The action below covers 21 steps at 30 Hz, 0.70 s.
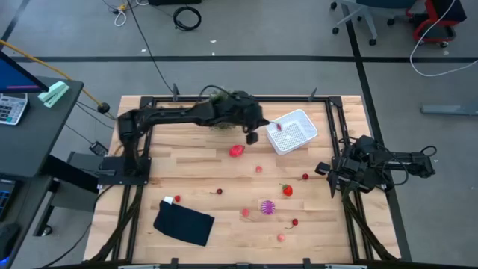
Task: Pick and placing Produce into tupperware
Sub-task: Put the top left cherry into the bin
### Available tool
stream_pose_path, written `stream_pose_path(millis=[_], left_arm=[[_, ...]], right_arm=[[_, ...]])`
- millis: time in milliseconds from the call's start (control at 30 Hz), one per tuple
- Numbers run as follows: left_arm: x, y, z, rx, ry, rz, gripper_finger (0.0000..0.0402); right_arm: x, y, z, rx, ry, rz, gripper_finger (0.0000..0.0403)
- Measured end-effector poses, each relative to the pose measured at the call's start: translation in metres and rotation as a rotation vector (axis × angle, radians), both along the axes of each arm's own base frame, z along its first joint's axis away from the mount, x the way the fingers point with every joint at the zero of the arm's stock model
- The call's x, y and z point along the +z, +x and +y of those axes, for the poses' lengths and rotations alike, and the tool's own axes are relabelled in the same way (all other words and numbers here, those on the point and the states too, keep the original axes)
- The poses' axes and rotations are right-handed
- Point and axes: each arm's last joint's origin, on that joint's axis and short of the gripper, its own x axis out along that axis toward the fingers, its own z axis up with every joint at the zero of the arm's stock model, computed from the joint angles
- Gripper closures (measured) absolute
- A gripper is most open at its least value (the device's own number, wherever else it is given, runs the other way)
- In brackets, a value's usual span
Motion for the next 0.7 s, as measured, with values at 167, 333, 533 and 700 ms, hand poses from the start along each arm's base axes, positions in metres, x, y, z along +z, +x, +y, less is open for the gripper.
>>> stream_pose_path(millis=[167,333,533,700], left_arm=[[-0.021,0.030,0.011,0.004,-0.013,0.046,0.0401],[-0.046,0.048,0.017,0.006,-0.026,0.092,0.0400],[-0.066,0.062,0.021,0.008,-0.024,0.088,0.0400],[-0.073,0.064,0.022,0.009,-0.023,0.084,0.0399]], right_arm=[[0.000,0.000,0.000,0.000,0.000,0.003,0.0247],[0.000,0.000,0.000,-0.001,0.000,0.004,0.0247],[0.000,0.000,0.000,-0.001,0.000,0.003,0.0247],[0.000,0.000,0.000,-0.001,0.001,0.003,0.0247]])
